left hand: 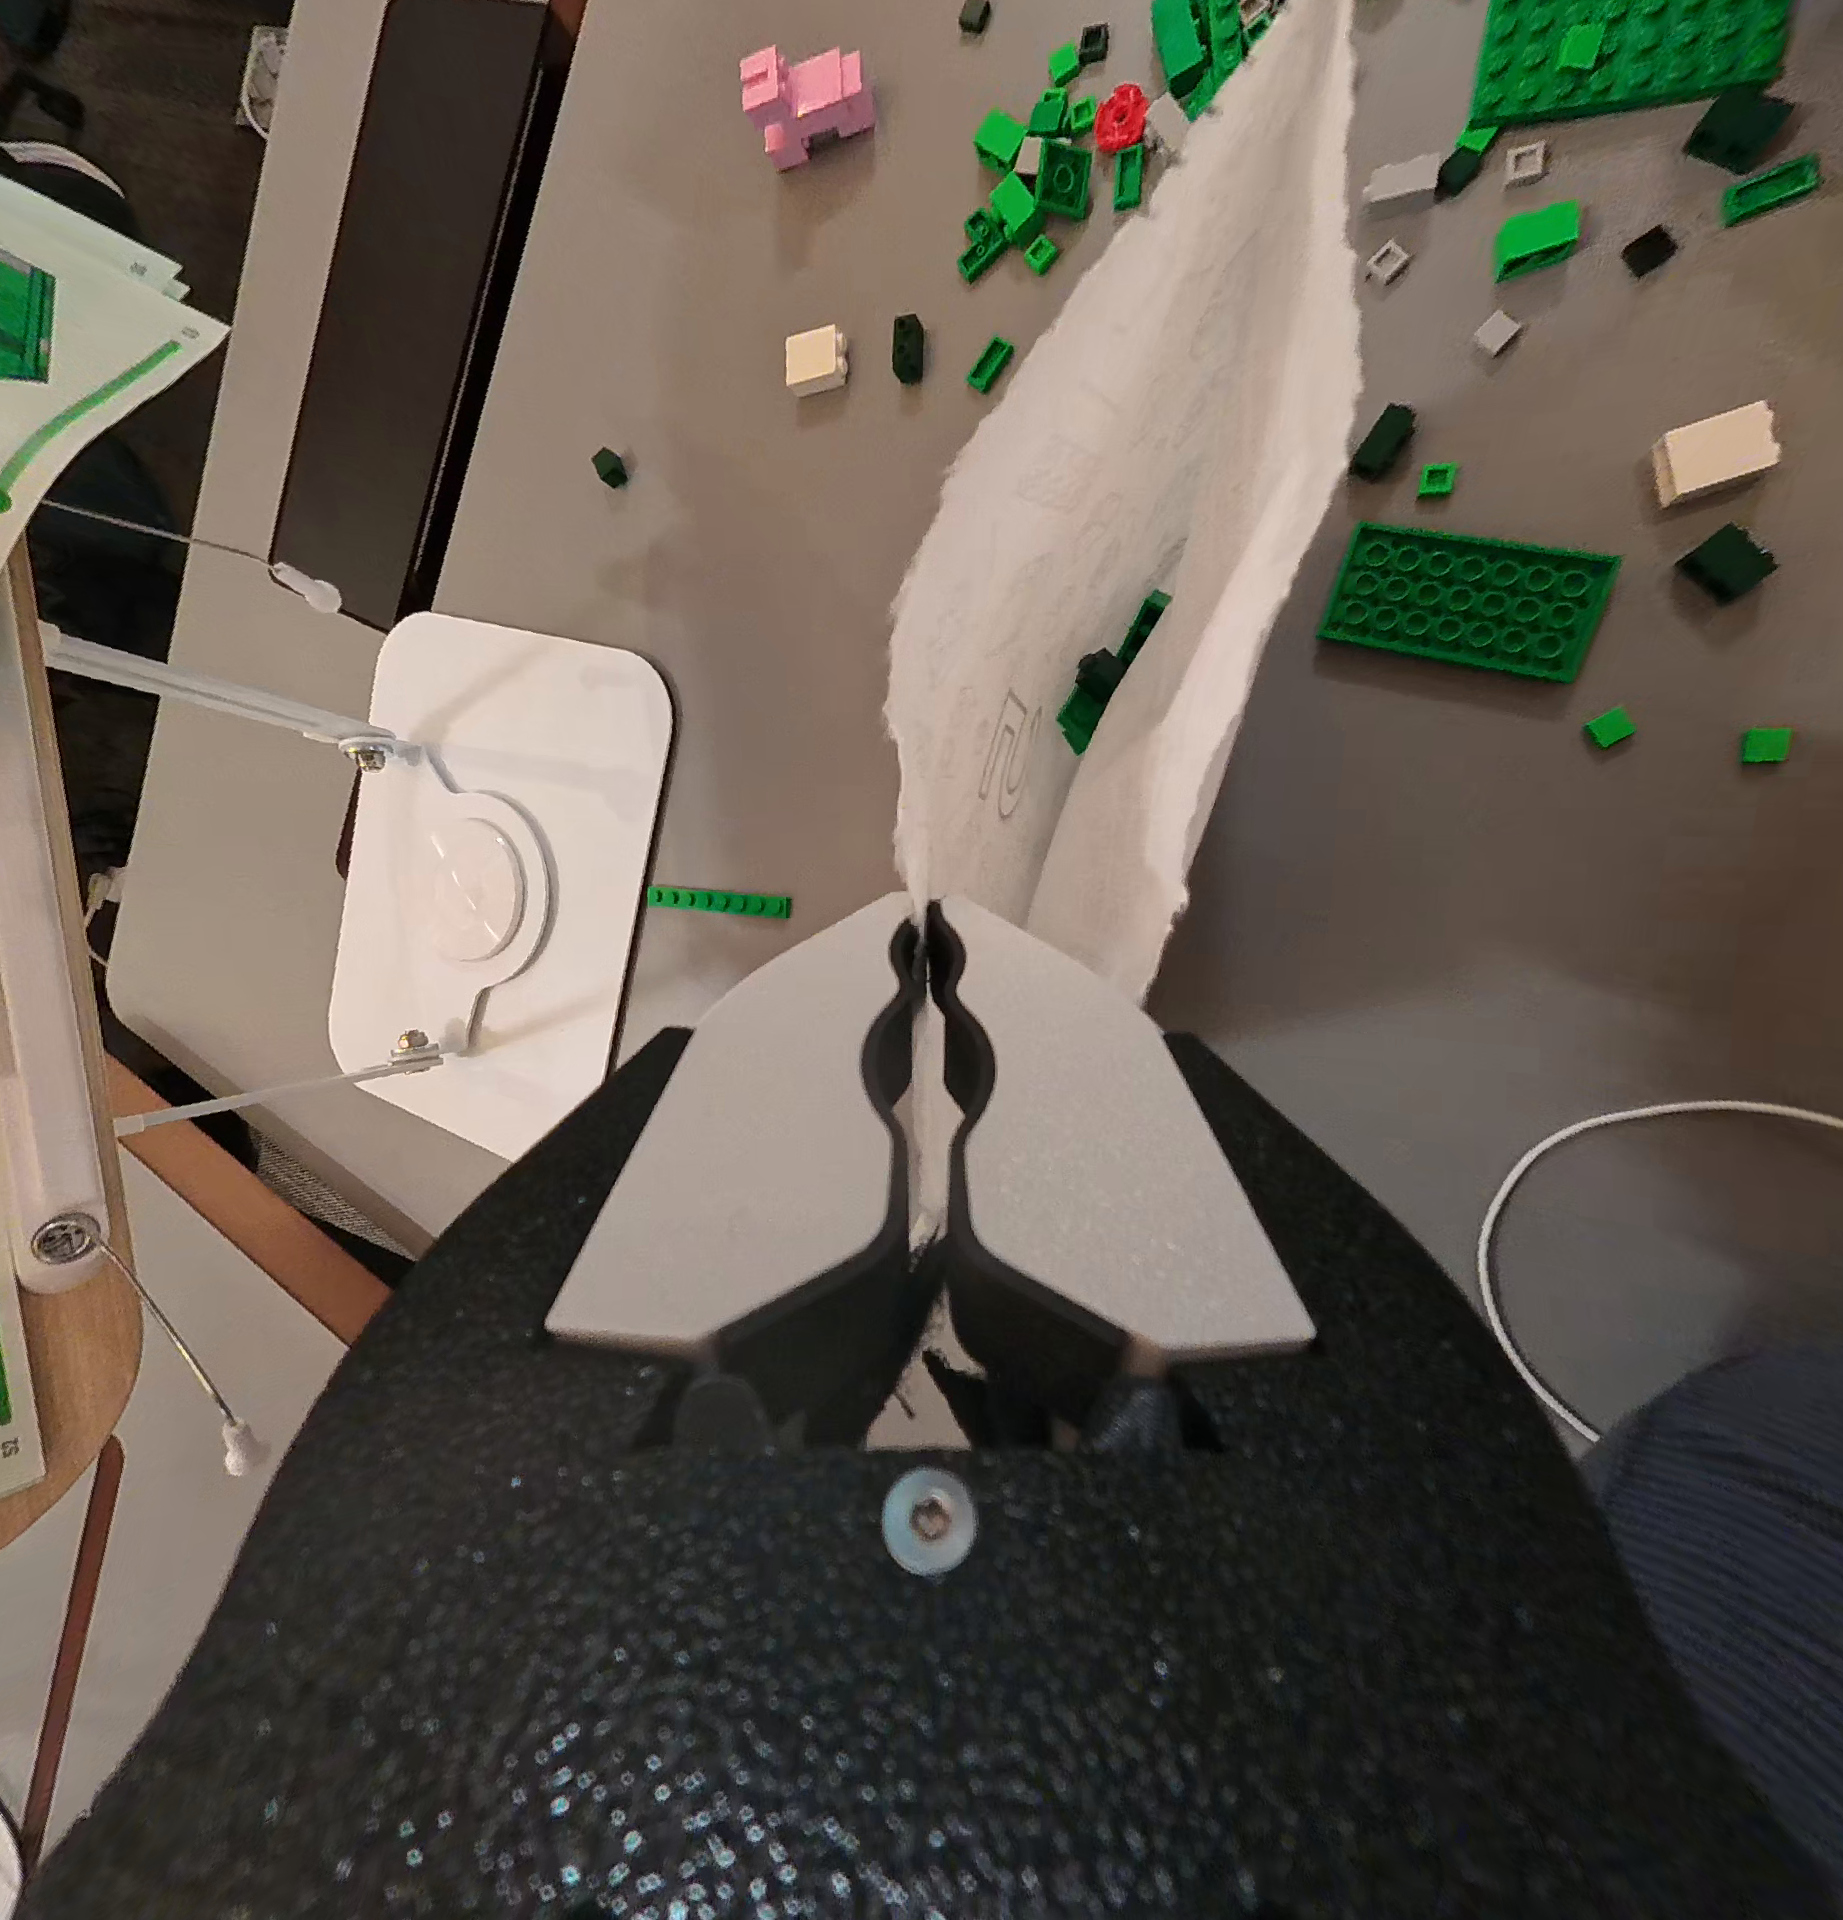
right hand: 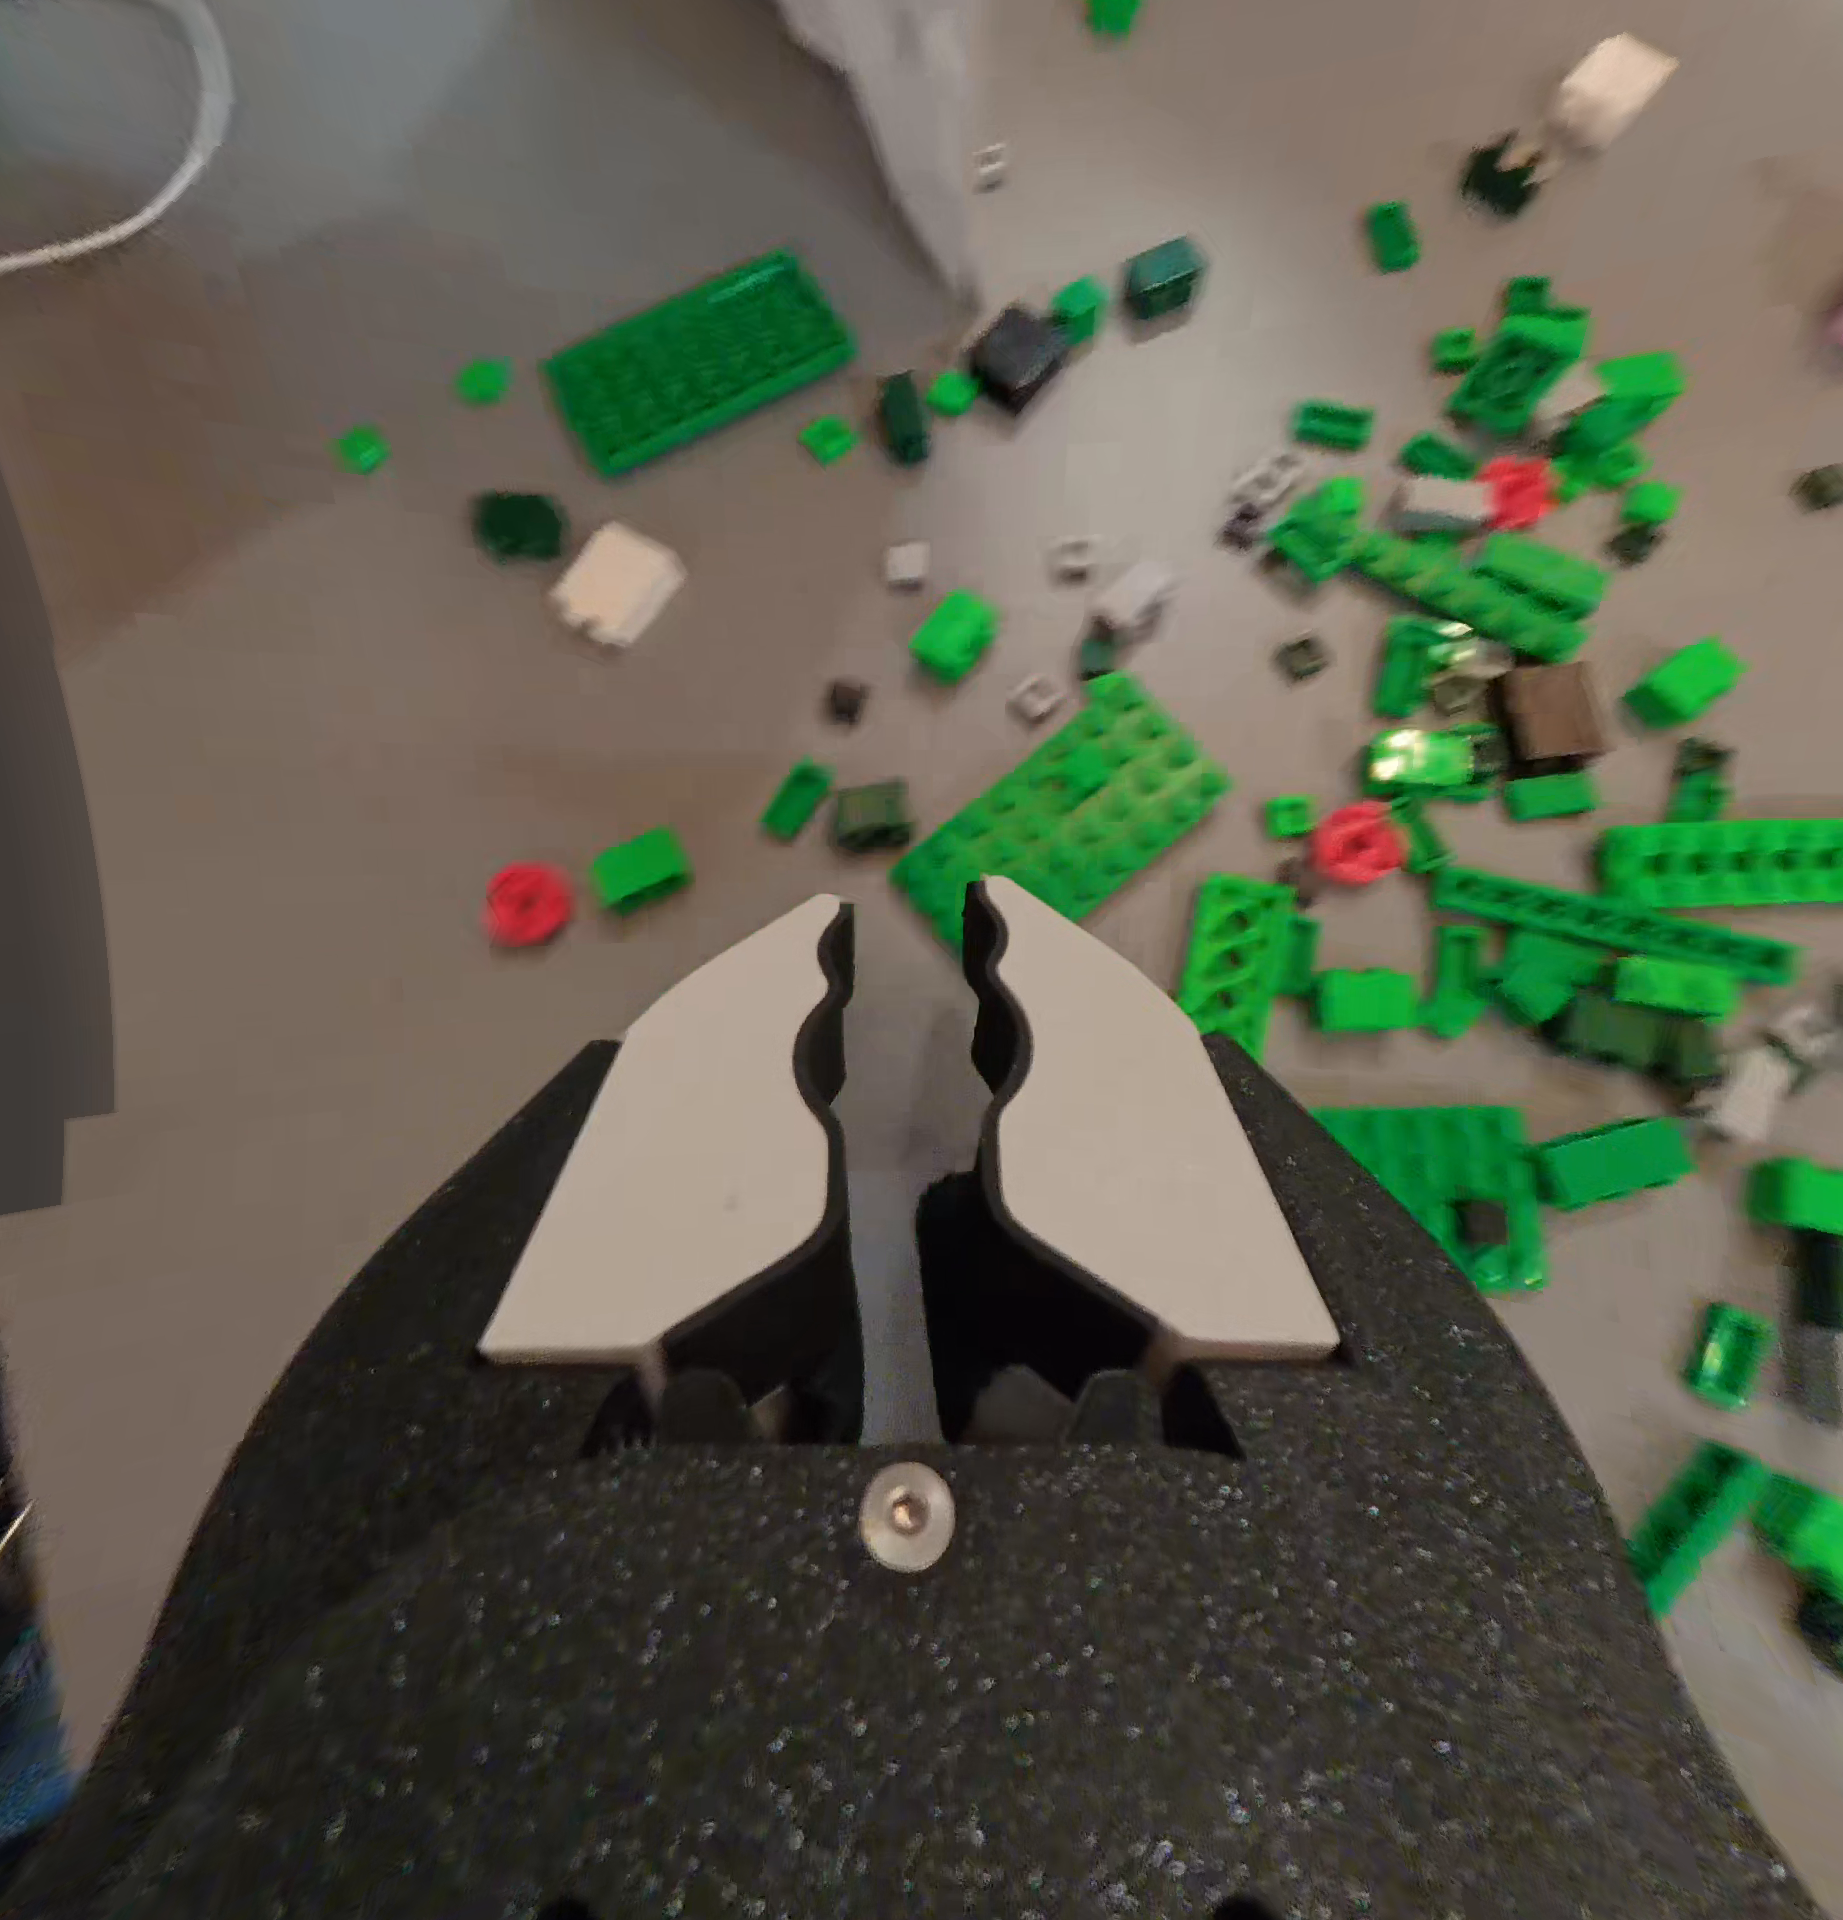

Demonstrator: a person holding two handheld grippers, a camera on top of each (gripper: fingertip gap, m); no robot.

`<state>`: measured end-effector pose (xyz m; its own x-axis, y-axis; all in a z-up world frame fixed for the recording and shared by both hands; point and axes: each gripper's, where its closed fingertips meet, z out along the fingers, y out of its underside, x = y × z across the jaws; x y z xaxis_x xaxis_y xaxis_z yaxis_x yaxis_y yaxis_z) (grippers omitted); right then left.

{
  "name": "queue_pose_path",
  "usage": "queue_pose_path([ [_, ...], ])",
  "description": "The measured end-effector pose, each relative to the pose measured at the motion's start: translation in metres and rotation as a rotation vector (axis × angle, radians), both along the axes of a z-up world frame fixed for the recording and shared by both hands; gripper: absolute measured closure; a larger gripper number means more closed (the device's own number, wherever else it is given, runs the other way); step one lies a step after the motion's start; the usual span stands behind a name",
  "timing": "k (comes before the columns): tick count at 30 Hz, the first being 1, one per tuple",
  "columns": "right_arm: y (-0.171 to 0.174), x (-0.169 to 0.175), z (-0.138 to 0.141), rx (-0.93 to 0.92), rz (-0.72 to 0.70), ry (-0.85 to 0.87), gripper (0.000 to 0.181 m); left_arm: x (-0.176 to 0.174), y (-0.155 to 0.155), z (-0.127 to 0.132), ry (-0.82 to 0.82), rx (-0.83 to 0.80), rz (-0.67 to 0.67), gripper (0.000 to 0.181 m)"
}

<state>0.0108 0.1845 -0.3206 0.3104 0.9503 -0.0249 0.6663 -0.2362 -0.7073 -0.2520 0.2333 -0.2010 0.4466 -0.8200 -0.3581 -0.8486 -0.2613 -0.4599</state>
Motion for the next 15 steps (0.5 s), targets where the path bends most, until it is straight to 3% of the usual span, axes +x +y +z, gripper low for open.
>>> queue_pose_path([
  [6,-0.055,0.028,-0.003,-0.068,0.056,0.013,0.156,0.001,0.0,0.0,-0.002,-0.004,-0.004,0.181],
  [11,-0.056,0.035,-0.014,-0.061,0.019,-0.019,0.155,0.003,-0.002,0.0,0.001,-0.004,-0.011,0.181],
  [15,-0.054,0.027,-0.013,-0.041,0.022,-0.047,0.169,0.005,-0.004,-0.001,0.006,-0.008,-0.019,0.181],
])
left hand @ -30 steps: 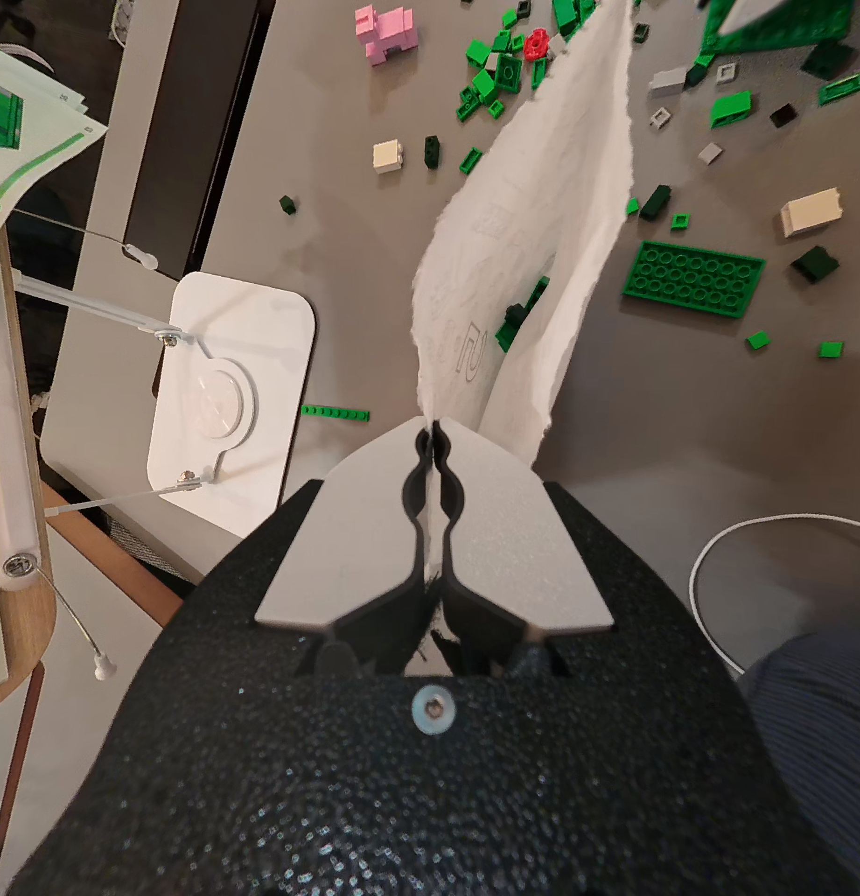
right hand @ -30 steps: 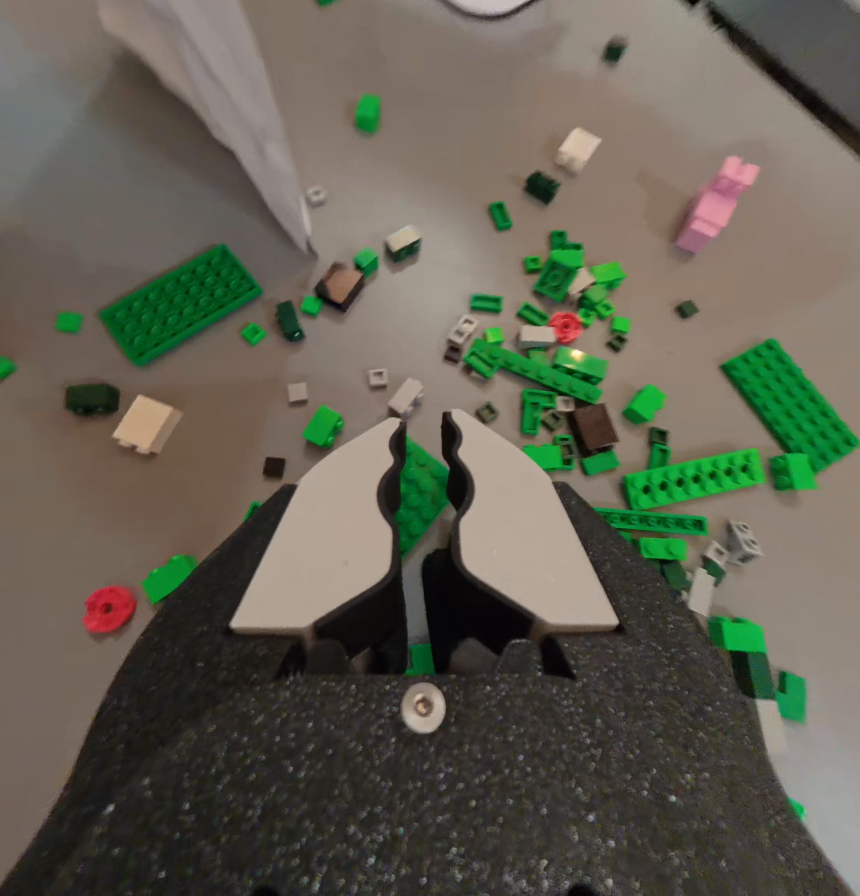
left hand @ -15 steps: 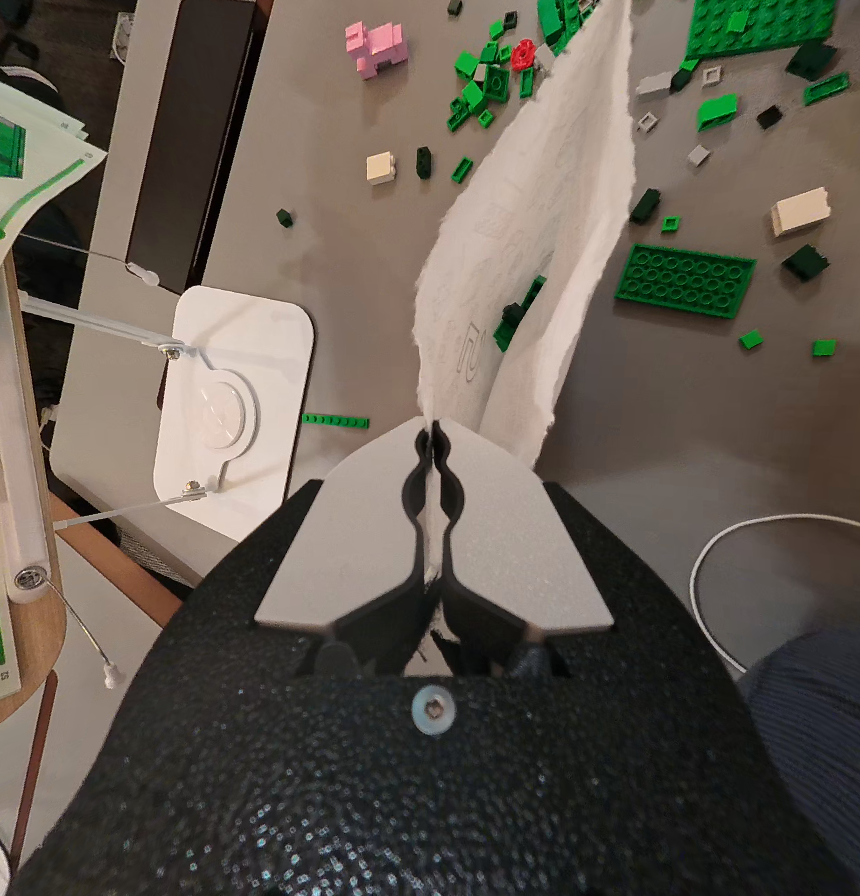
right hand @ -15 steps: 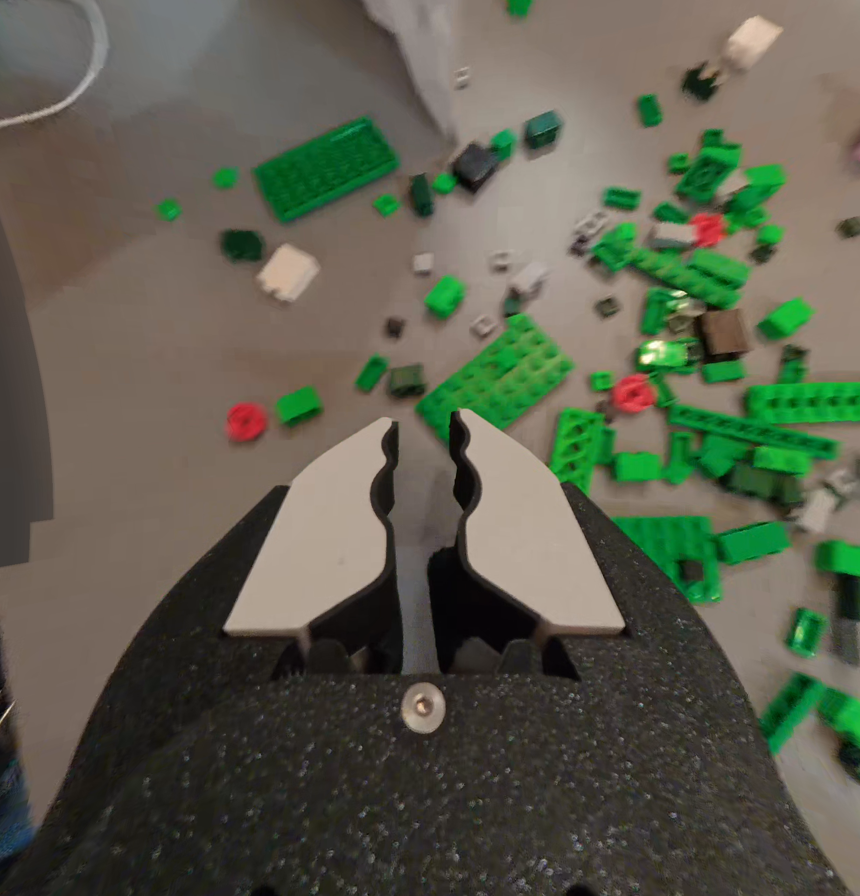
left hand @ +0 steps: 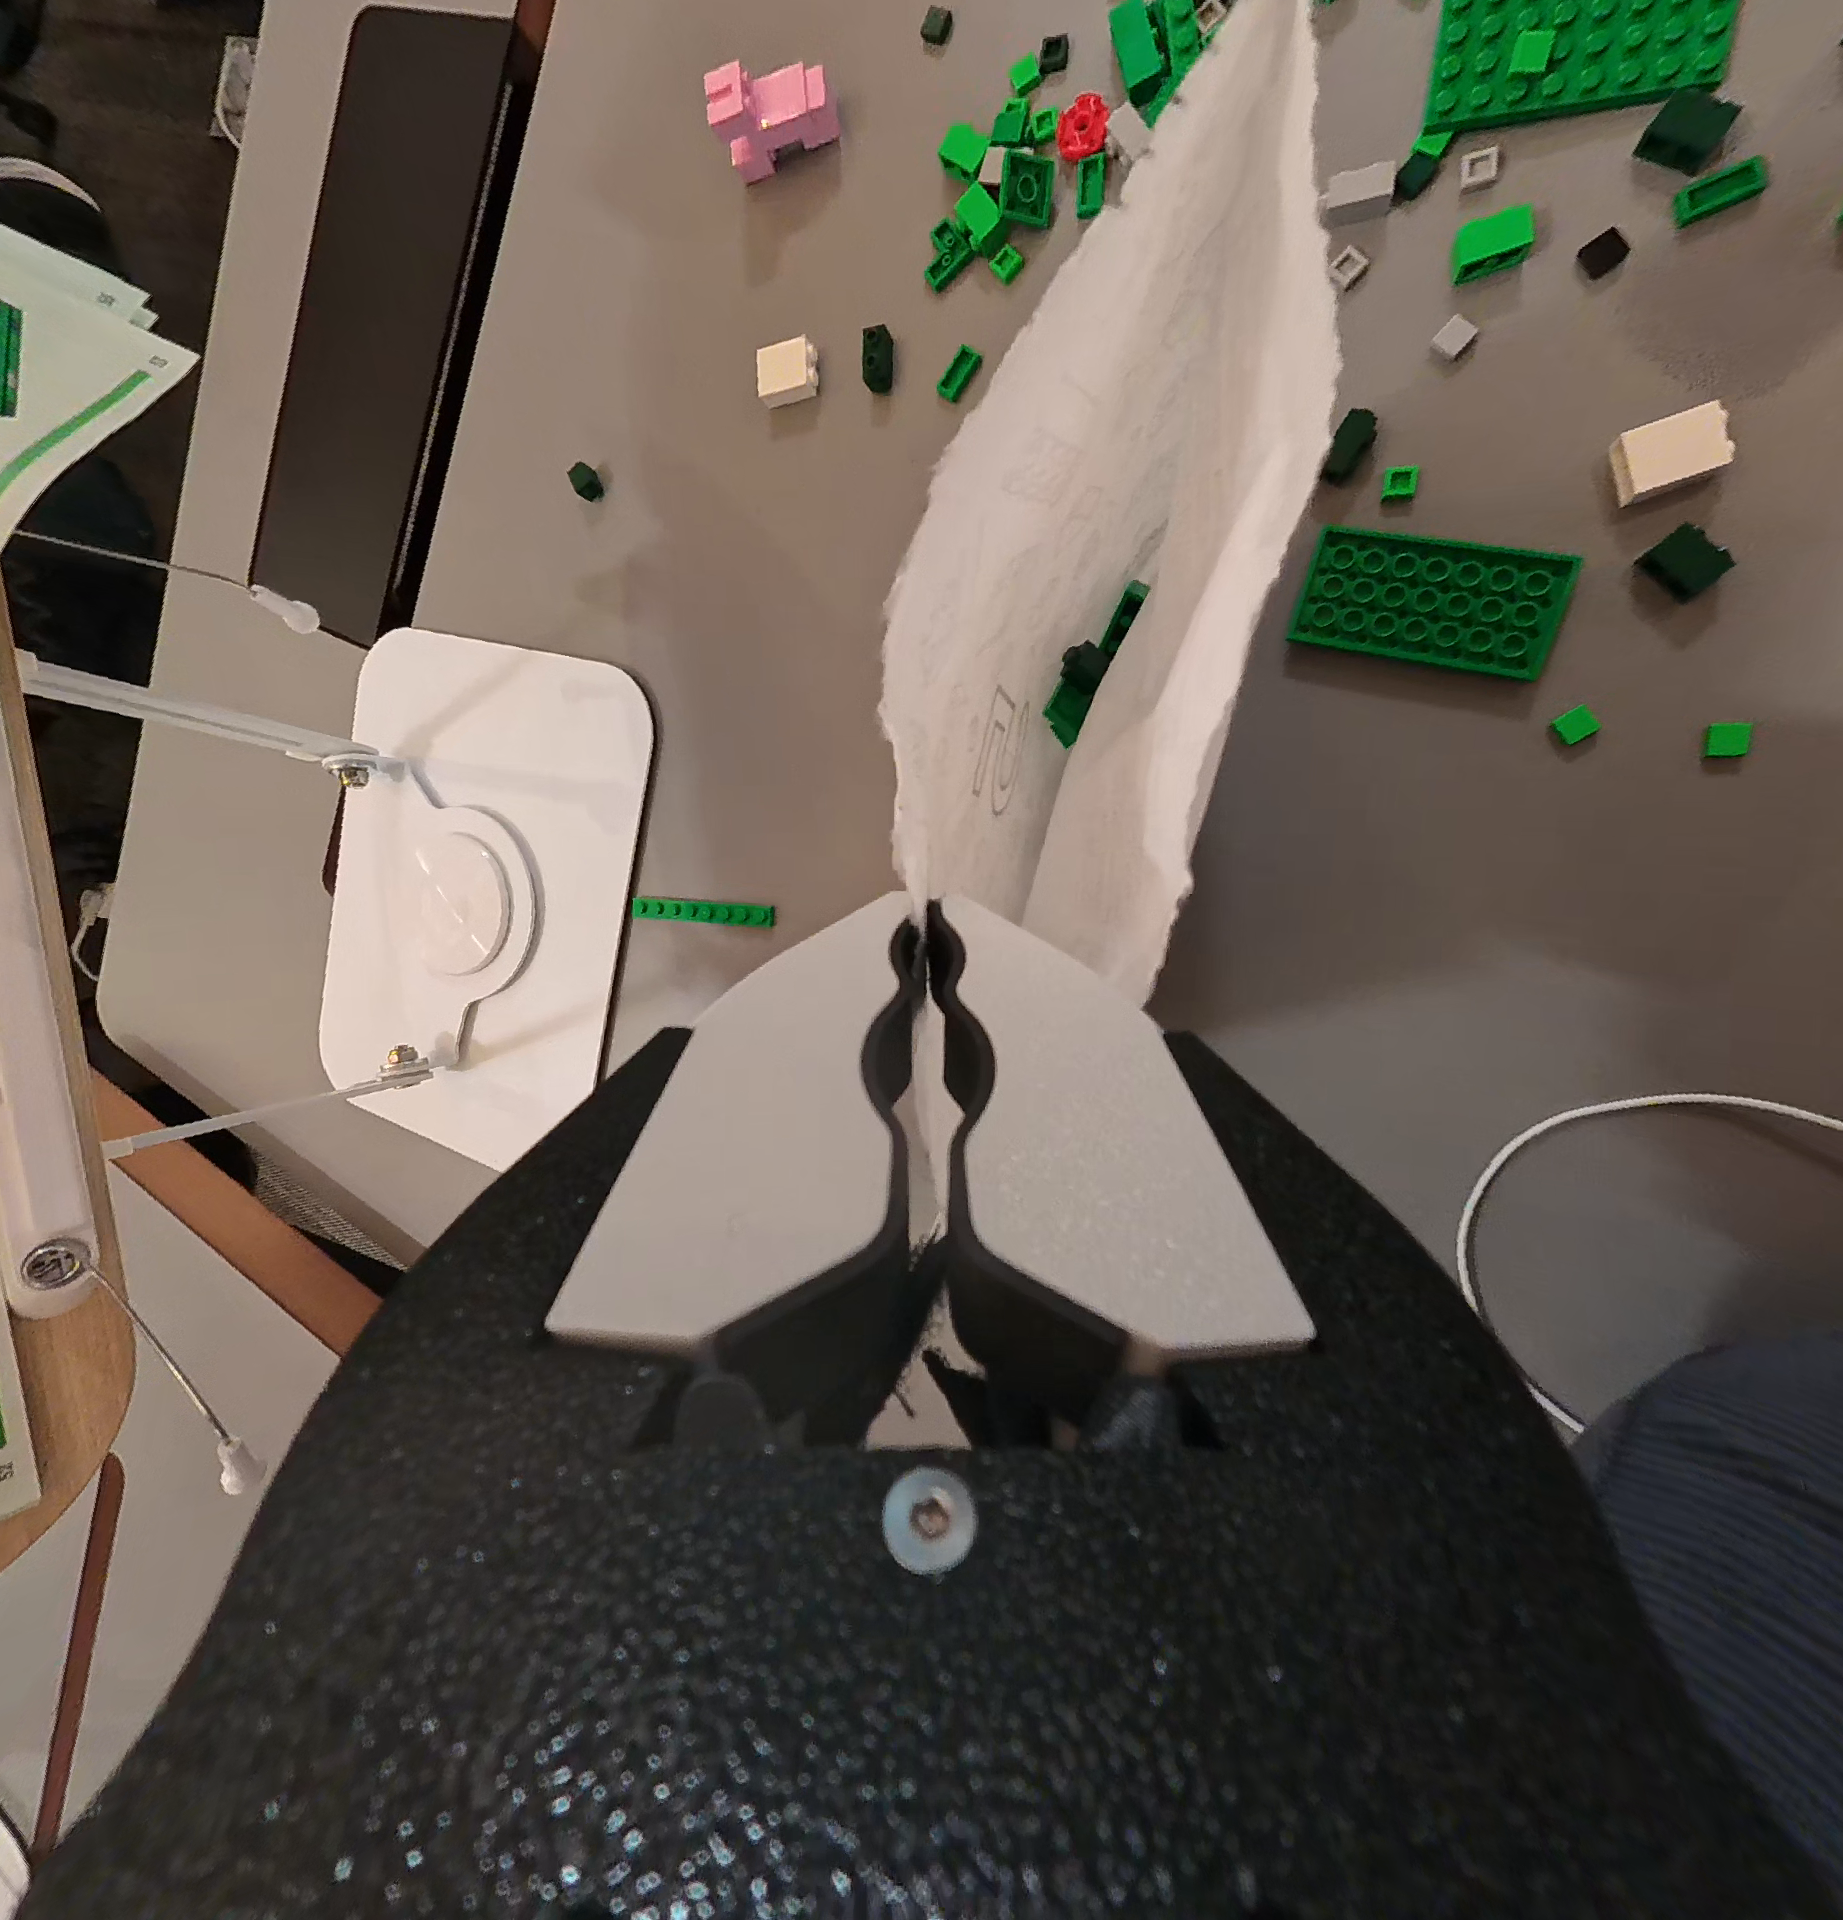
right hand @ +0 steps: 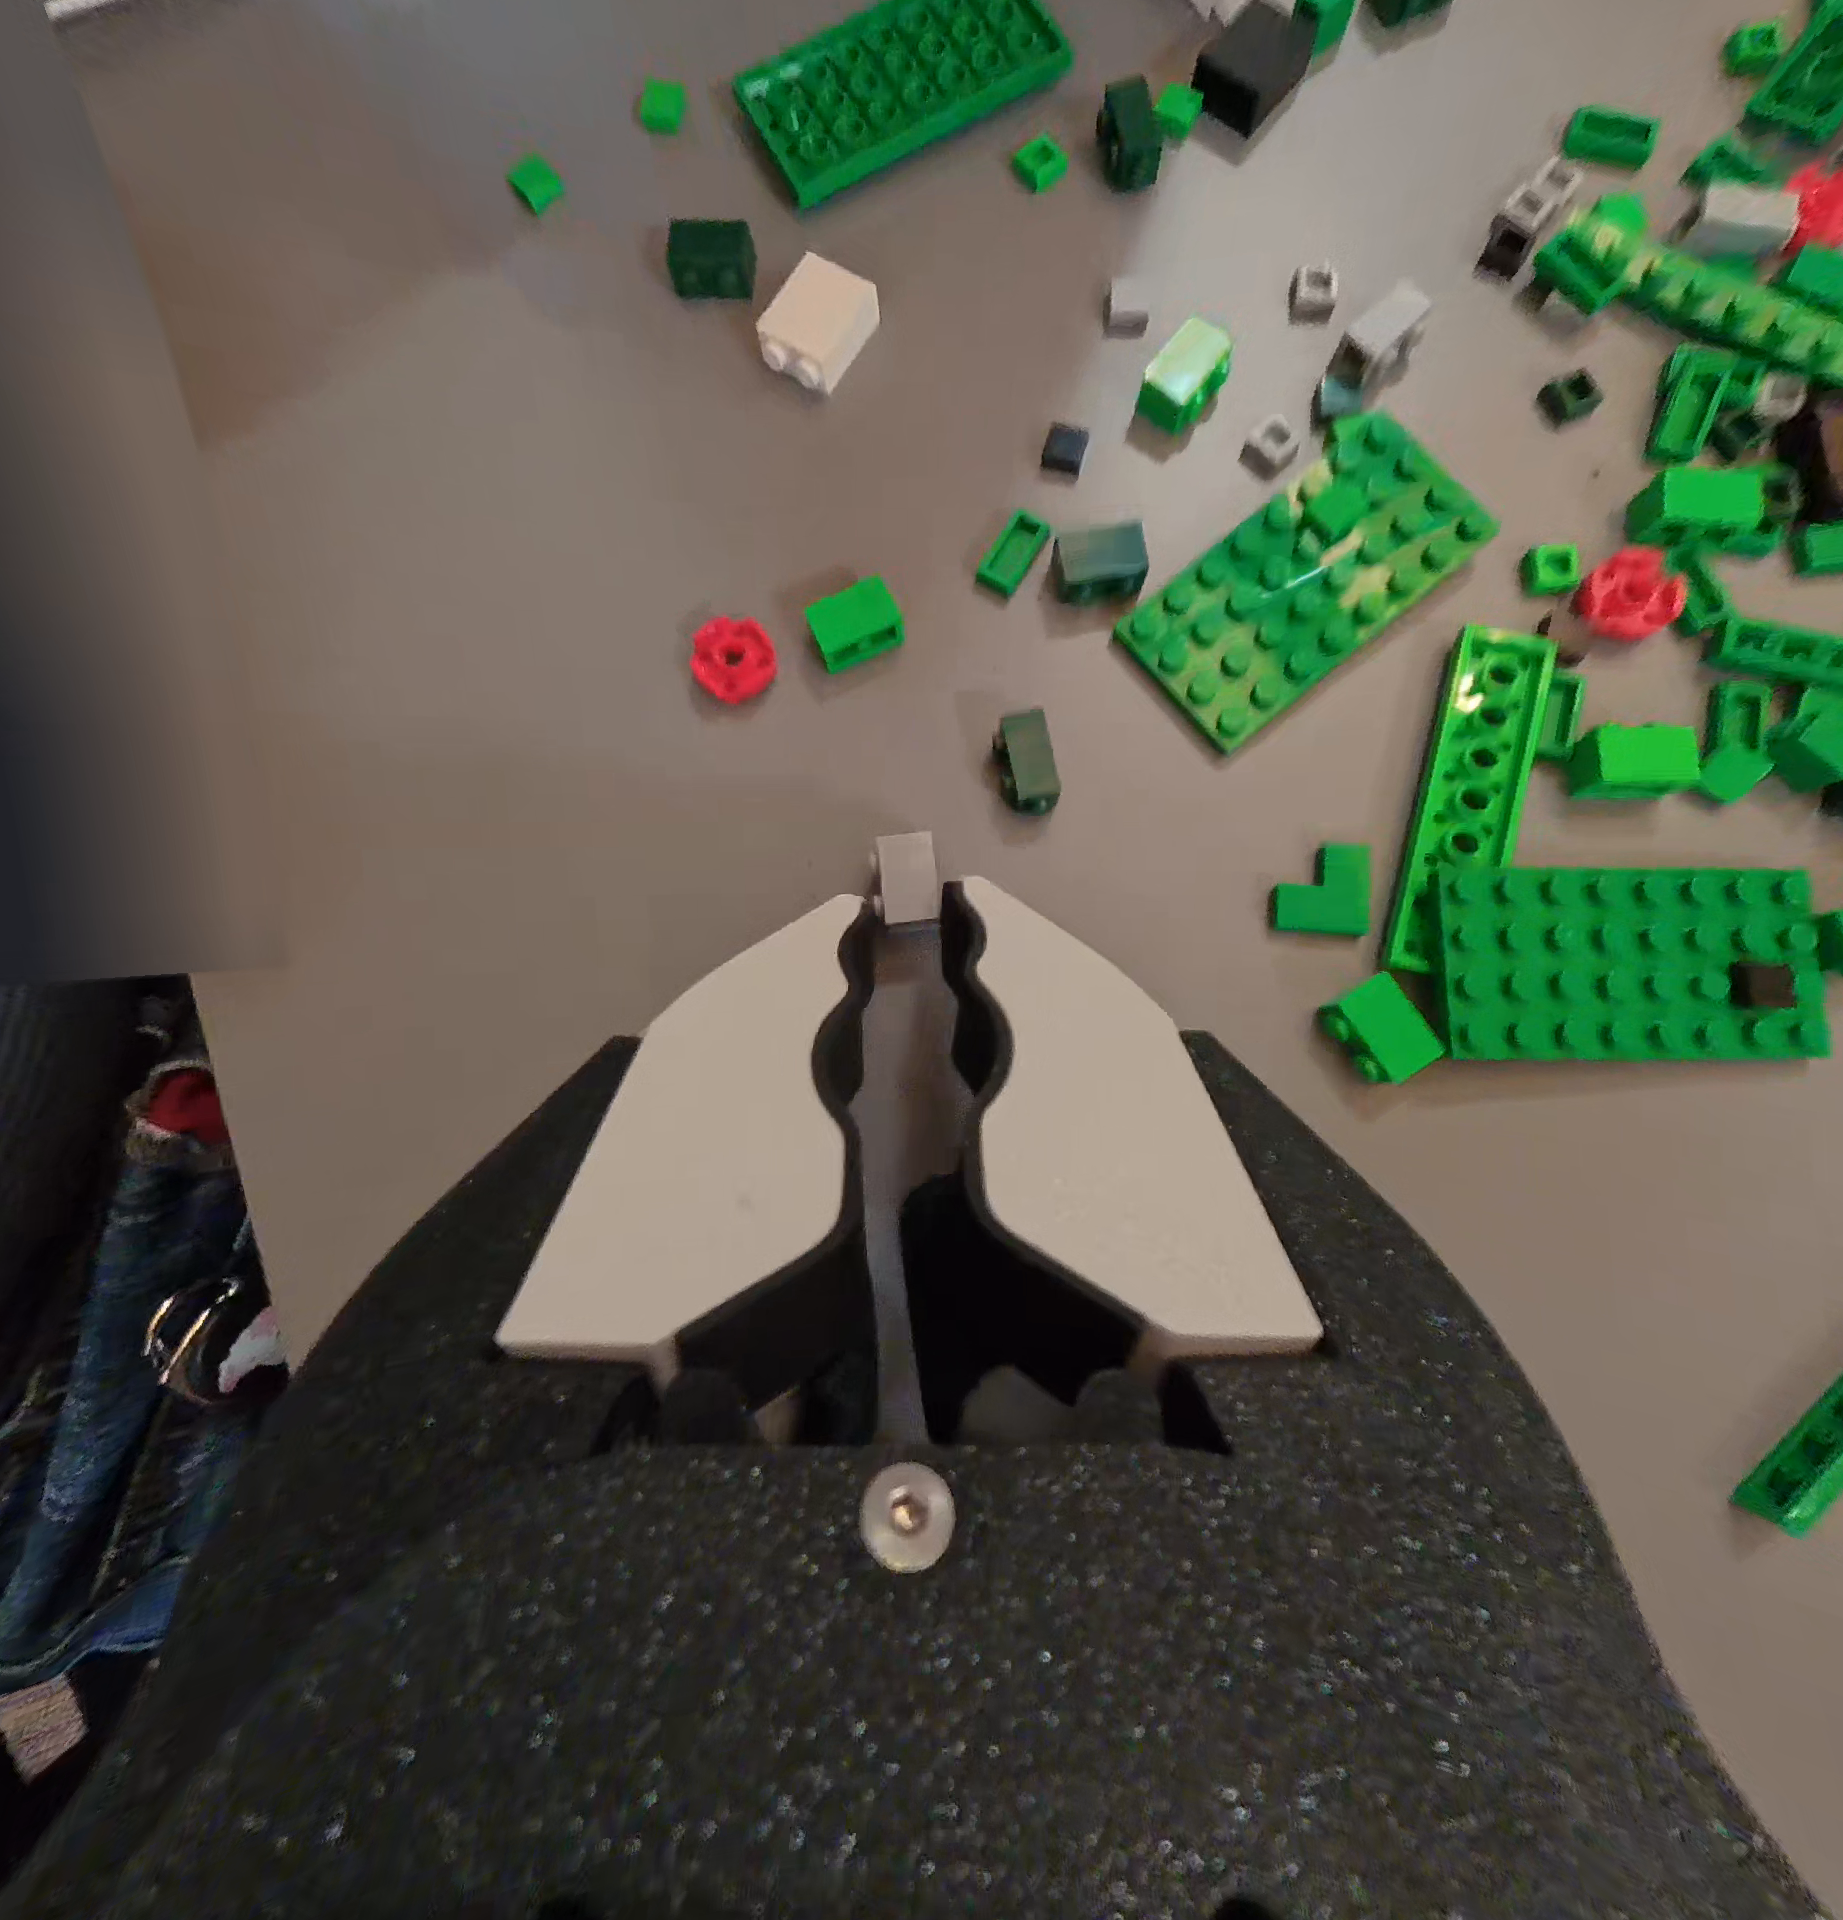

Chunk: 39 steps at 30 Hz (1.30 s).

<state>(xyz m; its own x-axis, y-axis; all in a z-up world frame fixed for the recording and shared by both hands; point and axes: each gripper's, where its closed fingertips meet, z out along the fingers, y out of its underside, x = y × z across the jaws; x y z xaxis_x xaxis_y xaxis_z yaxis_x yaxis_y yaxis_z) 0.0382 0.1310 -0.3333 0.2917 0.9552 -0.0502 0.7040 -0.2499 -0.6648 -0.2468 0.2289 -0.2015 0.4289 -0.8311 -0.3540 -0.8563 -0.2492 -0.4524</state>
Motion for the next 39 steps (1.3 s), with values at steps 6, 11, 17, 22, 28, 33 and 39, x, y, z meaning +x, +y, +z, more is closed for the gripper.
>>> queue_pose_path([
  [6,0.044,-0.095,0.118,0.362,-0.083,0.365,0.169,0.005,0.0,0.002,0.001,0.004,-0.014,0.181],
  [11,0.069,-0.191,0.176,0.596,-0.044,0.385,0.169,0.007,0.0,0.002,0.029,0.014,-0.015,0.181],
  [17,0.085,-0.232,0.161,0.644,0.072,0.115,0.169,0.012,-0.003,0.007,0.004,0.033,-0.047,0.181],
  [22,0.081,-0.238,0.156,0.574,0.119,0.08,0.159,0.012,-0.004,0.007,0.0,0.03,-0.05,0.181],
  [28,0.082,-0.235,0.158,0.603,0.126,0.054,0.156,0.012,-0.005,0.007,-0.006,0.025,-0.052,0.181],
  [33,0.085,-0.199,0.179,0.656,0.022,0.099,0.157,0.01,-0.005,0.006,-0.002,0.02,-0.048,0.181],
  [39,0.123,-0.027,0.169,0.656,-0.437,0.065,0.163,0.005,-0.005,0.007,-0.027,0.021,-0.036,0.181],
])
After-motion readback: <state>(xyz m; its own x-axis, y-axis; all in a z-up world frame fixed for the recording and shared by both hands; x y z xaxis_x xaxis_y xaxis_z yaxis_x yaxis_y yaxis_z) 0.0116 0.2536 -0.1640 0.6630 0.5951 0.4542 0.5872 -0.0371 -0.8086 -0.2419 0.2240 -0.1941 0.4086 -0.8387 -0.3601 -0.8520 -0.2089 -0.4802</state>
